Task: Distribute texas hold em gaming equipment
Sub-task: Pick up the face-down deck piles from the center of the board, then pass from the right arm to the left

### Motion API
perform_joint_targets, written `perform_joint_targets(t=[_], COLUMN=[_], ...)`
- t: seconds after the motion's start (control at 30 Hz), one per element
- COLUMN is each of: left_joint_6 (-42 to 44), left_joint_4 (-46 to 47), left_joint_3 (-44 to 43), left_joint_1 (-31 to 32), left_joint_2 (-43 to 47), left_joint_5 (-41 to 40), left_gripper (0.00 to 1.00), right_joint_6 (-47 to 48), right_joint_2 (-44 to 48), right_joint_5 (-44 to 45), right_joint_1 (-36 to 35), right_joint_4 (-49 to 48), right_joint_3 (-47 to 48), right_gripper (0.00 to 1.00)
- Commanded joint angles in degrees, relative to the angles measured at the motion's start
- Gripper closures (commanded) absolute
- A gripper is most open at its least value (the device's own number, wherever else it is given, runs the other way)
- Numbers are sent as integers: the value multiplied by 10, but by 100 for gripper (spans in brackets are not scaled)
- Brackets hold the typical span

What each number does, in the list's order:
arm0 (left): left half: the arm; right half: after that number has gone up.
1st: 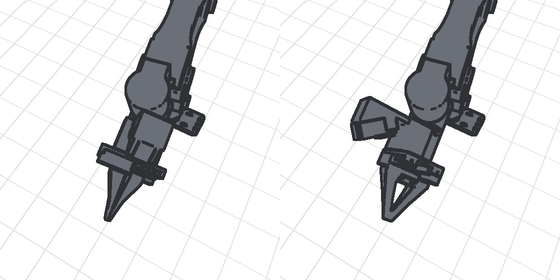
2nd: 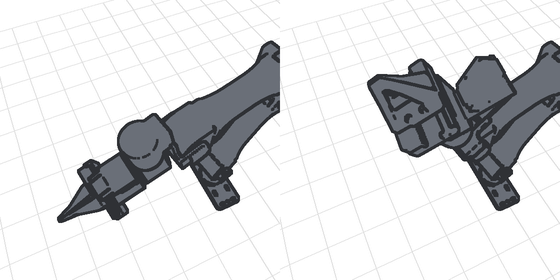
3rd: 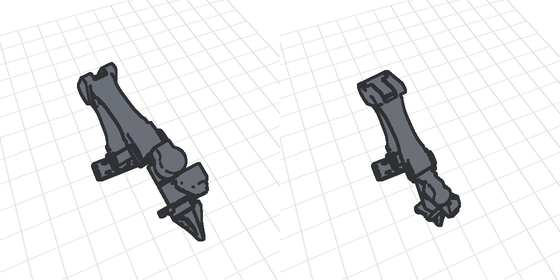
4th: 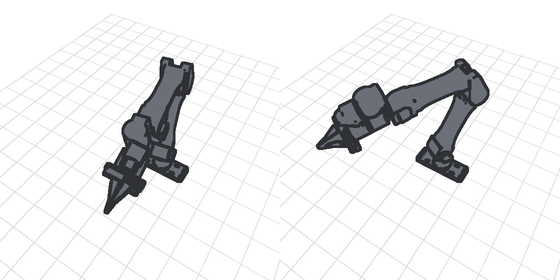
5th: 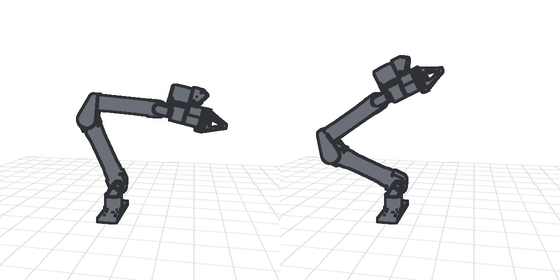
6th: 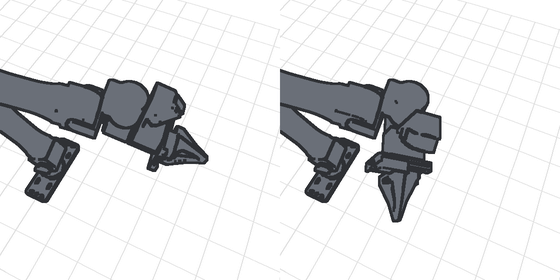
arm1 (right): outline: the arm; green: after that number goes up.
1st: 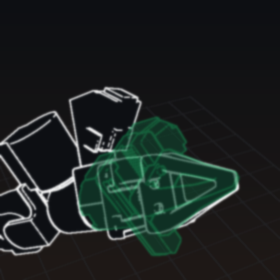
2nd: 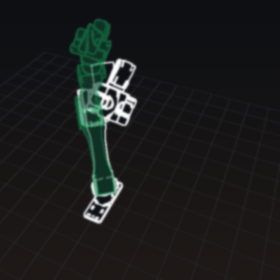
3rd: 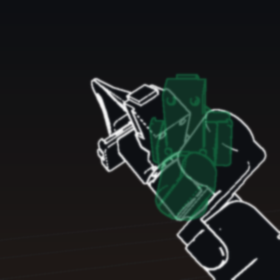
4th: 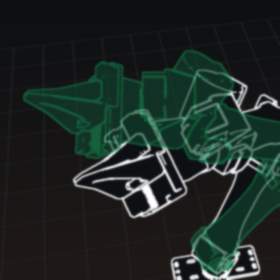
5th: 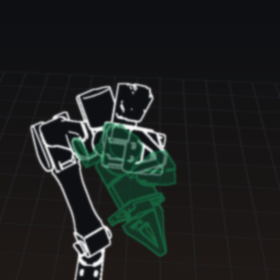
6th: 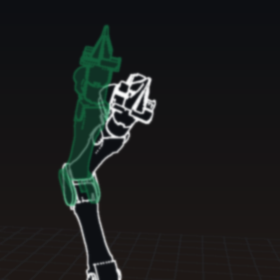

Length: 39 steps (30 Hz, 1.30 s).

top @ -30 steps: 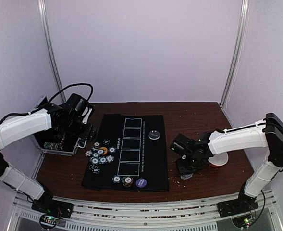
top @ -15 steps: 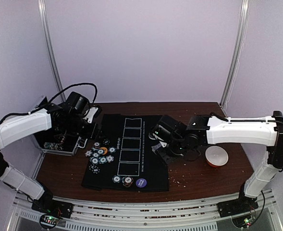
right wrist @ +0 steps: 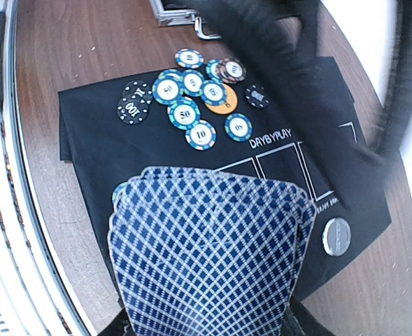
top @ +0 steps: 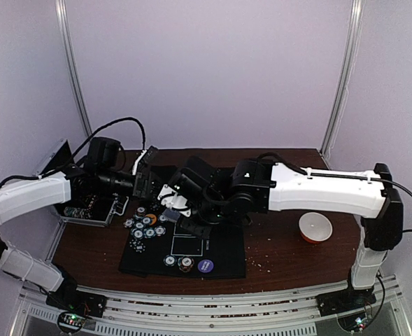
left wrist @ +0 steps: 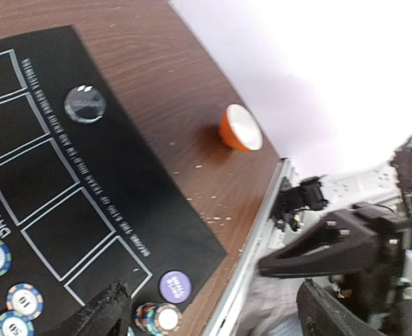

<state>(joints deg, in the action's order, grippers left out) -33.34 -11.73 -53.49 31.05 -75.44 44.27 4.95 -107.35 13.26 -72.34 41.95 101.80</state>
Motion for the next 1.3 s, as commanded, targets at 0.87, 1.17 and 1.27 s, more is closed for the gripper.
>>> perform_joint_targets(t=[0.87, 1.17, 1.27], left_joint_6=[24, 36, 29], left_joint_4=[52, 52, 60], left_joint_3=[65, 55, 56], left_joint_1=[37, 40, 40], left_joint_2=[26, 43, 55], left_joint_5=[45, 77, 86], left_gripper=[47, 100, 100], right_joint_6=[76, 75, 73], right_joint_2=[-44, -34, -21], right_joint_5=[7, 25, 30], right_joint_1=[-10, -10, -10], right_joint_4=[2, -24, -50], right_joint_3=[80, 57, 28], right_gripper=[52, 53, 49])
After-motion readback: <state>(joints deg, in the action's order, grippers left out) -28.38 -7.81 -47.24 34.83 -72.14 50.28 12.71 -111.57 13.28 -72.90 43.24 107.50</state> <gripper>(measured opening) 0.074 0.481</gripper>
